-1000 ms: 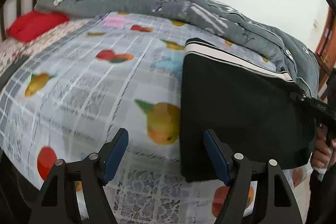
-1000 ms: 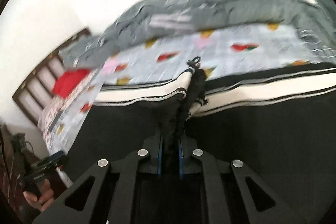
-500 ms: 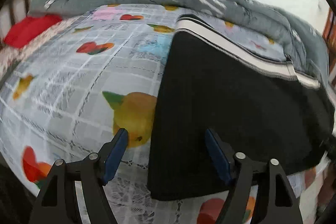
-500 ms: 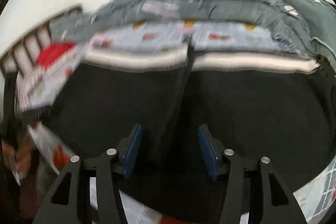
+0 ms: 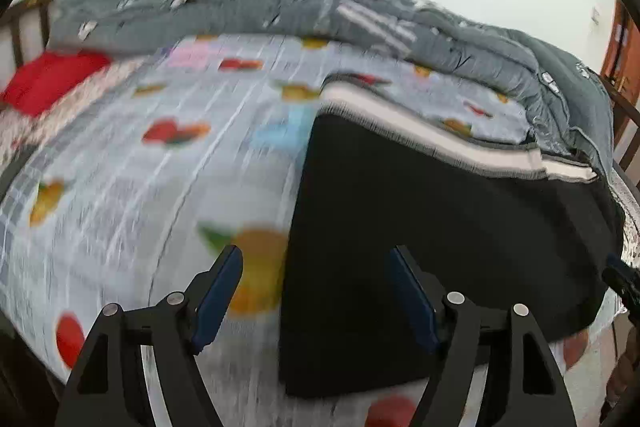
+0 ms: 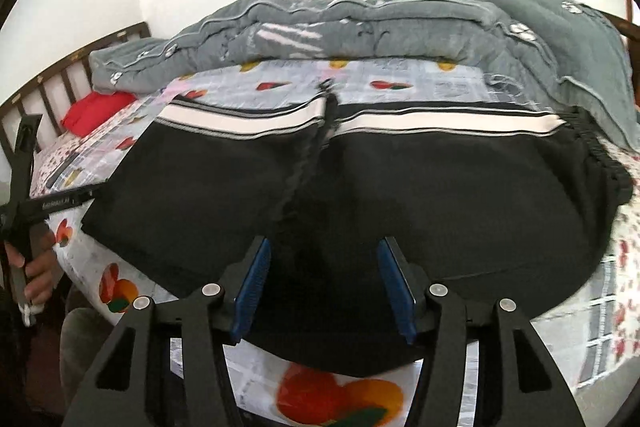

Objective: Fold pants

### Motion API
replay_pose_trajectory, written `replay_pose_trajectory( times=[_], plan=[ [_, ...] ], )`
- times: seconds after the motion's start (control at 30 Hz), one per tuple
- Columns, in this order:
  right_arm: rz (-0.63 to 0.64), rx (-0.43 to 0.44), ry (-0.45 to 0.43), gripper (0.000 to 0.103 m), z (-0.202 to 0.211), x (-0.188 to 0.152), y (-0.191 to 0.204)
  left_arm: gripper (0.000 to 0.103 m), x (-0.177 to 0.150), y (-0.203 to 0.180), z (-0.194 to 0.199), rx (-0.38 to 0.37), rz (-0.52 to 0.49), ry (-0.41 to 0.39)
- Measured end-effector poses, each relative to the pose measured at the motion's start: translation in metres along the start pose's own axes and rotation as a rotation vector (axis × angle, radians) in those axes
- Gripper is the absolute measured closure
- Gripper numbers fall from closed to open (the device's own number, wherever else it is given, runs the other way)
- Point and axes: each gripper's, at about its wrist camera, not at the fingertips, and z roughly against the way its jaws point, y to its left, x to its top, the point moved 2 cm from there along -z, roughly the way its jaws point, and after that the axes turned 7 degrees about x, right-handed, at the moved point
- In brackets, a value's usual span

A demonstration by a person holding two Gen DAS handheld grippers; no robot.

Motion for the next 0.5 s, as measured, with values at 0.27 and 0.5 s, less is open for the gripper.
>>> replay_pose_trajectory(
  times=[0.27, 0.5],
  plan=[
    [-0.082, -0.083, -0.015, 0.048, 0.010, 0.002, -0.036, 0.030, 0.067, -0.046, -0.019, -0.057, -0.108, -0.106],
    [-0.155, -0.152, -0.008, 0.048, 0.012, -0.001, -0.069, 0.030, 0.070, -0.059, -0.101, 0.063, -0.138, 0.036]
  ],
)
